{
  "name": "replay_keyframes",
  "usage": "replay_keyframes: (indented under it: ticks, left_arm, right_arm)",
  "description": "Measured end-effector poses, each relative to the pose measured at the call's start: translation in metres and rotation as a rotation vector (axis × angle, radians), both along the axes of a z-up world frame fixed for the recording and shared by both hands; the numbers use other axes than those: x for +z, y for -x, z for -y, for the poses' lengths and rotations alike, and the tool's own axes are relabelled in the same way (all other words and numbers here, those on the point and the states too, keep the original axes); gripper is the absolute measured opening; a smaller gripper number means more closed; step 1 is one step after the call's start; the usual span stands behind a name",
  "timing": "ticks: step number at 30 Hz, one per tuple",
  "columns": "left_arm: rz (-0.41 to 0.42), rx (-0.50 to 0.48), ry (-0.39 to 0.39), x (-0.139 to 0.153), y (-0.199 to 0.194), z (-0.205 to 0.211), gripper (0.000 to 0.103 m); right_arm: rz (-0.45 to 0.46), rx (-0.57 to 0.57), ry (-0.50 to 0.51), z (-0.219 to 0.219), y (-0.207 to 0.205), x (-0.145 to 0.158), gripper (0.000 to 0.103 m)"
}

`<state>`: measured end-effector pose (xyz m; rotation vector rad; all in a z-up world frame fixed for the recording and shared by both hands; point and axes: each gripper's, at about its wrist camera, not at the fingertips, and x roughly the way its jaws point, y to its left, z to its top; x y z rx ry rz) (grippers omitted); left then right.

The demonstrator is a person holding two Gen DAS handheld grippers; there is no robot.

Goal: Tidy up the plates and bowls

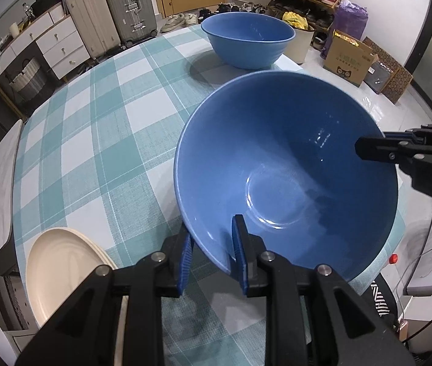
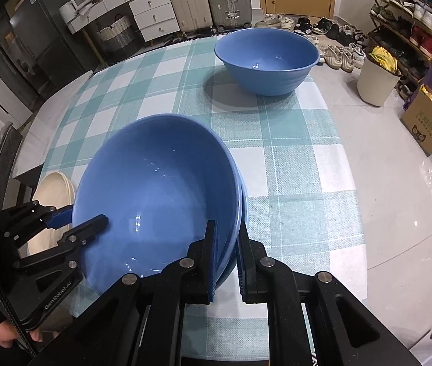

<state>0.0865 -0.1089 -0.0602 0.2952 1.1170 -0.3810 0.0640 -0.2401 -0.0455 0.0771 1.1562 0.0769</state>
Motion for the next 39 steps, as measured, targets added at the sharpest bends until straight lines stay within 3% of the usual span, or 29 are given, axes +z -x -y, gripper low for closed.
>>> replay_keyframes:
  ticks: [15,29,39]
  left_arm:
    - [-0.012,-0.004,-0.02,-0.009,-0.005,0.002,0.024]
    - [-0.024,0.001,0.015,-0.013,-0.005,0.002,0.03]
    - [-0.043,0.017,0.044,-0.013,-0.008,0.002,0.033]
  right_arm:
    - [0.005,0.037,0.06,-0.008,0.001,0.002,0.012]
    - [0.026,0.074,0.153,-0.01,-0.005,0.002,0.012]
    - [0.041,0.044,0.098,0.008,-0.014,0.001,0.012]
